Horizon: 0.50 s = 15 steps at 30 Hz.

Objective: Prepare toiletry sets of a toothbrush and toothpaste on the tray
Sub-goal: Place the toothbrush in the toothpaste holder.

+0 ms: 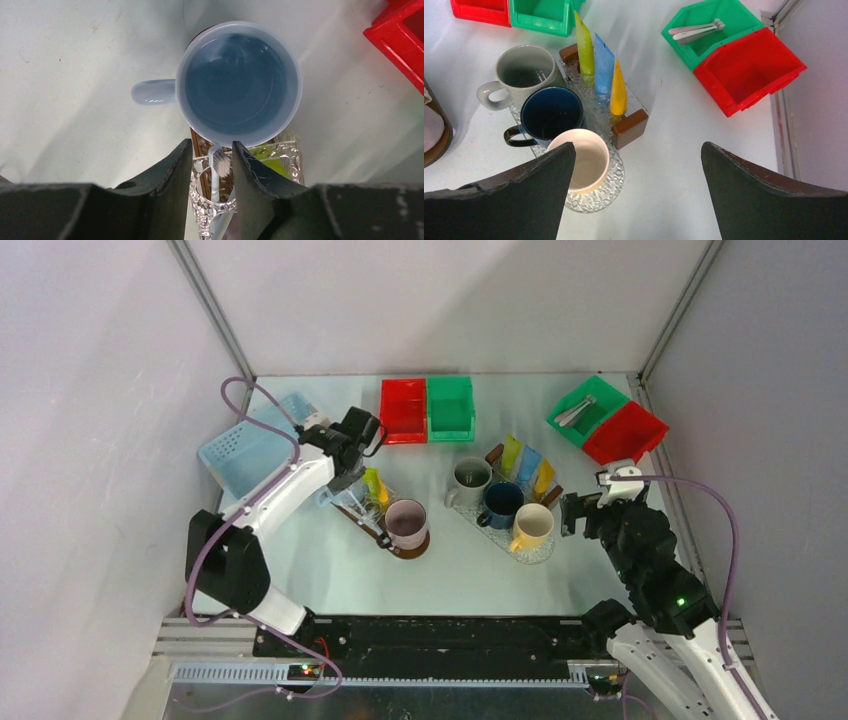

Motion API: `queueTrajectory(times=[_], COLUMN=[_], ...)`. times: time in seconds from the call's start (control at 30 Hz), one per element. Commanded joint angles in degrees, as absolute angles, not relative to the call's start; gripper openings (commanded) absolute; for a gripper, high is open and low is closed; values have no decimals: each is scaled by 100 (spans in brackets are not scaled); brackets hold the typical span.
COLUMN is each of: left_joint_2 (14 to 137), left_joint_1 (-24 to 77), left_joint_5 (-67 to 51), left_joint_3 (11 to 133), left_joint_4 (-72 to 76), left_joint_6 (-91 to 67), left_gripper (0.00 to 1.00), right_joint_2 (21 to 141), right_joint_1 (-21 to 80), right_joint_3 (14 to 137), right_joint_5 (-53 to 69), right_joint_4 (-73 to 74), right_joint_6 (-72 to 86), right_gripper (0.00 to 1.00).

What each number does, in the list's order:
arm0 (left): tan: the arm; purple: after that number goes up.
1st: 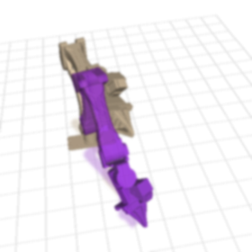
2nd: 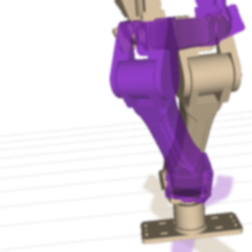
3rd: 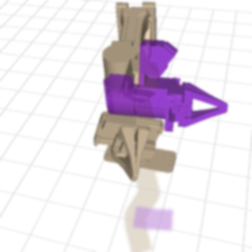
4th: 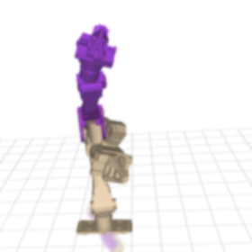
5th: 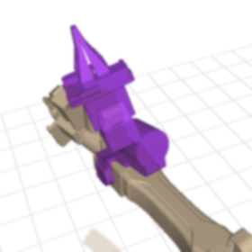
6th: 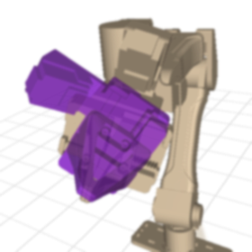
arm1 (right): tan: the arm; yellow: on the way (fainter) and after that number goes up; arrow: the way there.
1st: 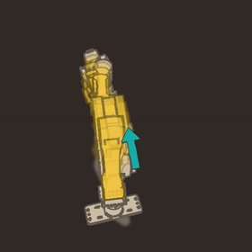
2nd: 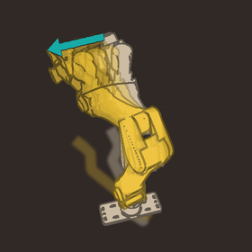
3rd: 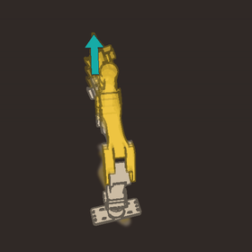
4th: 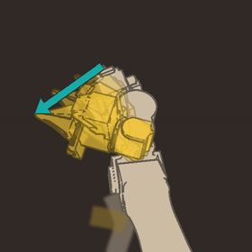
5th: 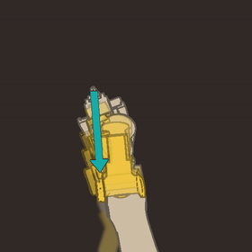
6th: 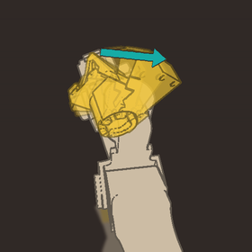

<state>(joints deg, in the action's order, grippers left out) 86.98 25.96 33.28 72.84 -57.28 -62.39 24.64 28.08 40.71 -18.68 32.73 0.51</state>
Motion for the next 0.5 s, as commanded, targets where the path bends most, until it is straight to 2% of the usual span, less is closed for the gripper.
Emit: queueTrajectory(times=[0.0,0.27,0.47], left_joint_2=[8786,8868,8786], left_joint_1=[2637,2637,2638], left_joint_5=[3517,3524,3583], left_joint_3=[7516,7514,7543], left_joint_4=[-5836,-5879,-6021], left_joint_6=[-6592,-6794,-7020], left_gripper=[40,35,20], right_joint_2=[2341,2206,2181], right_joint_1=[2885,2930,2955], right_joint_3=[4023,3948,3946], right_joint_5=[-2168,-2242,-2285], right_joint_4=[2906,2870,2868], right_joint_6=[-150,-188,-211], right_gripper=[99,100,100])
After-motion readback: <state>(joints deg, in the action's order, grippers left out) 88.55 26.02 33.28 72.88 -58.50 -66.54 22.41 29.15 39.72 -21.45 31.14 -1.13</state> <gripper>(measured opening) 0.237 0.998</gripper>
